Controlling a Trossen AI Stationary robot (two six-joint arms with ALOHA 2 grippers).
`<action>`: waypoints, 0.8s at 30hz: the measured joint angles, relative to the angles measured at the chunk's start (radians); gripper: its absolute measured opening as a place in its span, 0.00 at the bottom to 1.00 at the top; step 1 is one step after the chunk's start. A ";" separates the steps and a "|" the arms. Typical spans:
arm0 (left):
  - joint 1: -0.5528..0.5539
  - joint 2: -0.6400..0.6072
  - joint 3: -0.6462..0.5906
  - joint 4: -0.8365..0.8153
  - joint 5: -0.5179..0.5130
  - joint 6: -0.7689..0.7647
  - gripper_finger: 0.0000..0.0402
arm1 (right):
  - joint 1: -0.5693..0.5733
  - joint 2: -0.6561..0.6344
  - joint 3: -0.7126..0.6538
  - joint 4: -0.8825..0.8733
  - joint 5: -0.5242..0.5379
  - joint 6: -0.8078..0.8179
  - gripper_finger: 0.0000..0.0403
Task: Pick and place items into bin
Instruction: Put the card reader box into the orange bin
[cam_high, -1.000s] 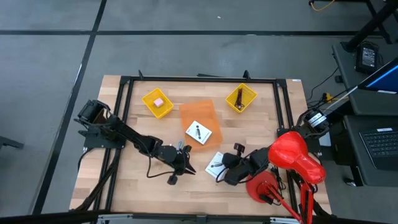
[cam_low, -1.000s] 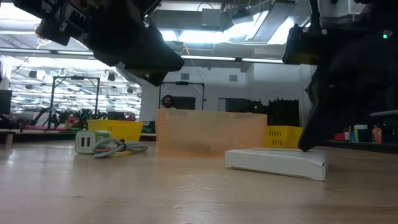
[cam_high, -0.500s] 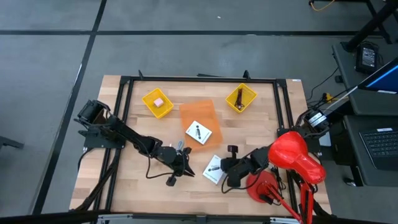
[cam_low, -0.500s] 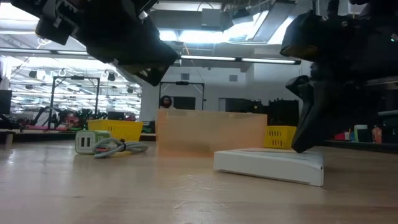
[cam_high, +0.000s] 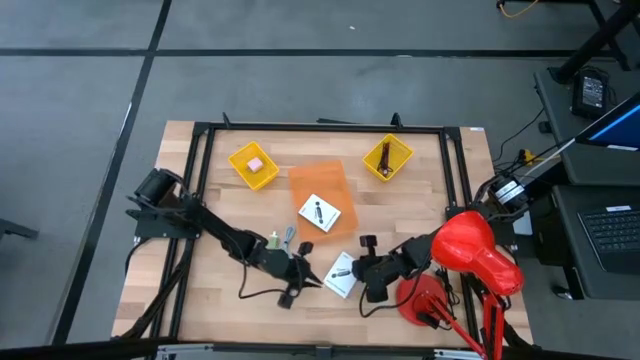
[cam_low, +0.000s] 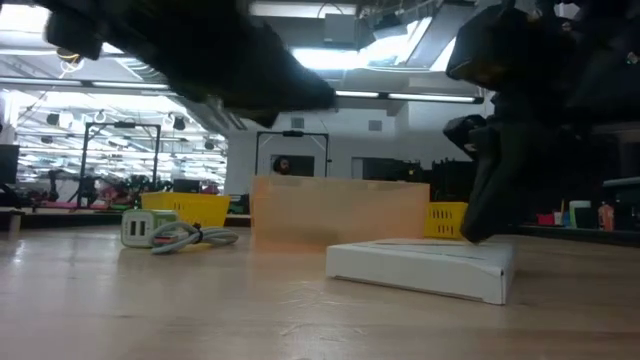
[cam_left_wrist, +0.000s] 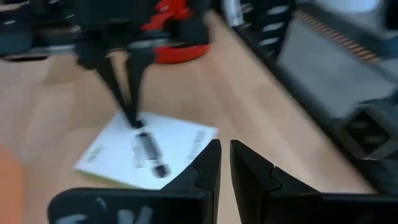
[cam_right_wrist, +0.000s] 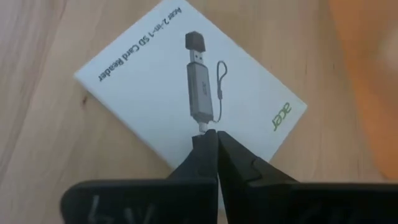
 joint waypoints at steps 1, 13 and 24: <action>0.007 0.012 0.020 -0.026 -0.019 0.001 0.07 | 0.000 -0.003 0.000 0.002 0.000 -0.002 0.00; 0.081 0.069 0.165 -0.296 -0.023 0.003 0.01 | 0.041 -0.012 0.075 -0.062 0.004 0.056 0.00; 0.079 0.069 0.165 -0.302 -0.016 0.038 0.00 | 0.127 -0.012 0.109 -0.094 0.094 0.129 0.00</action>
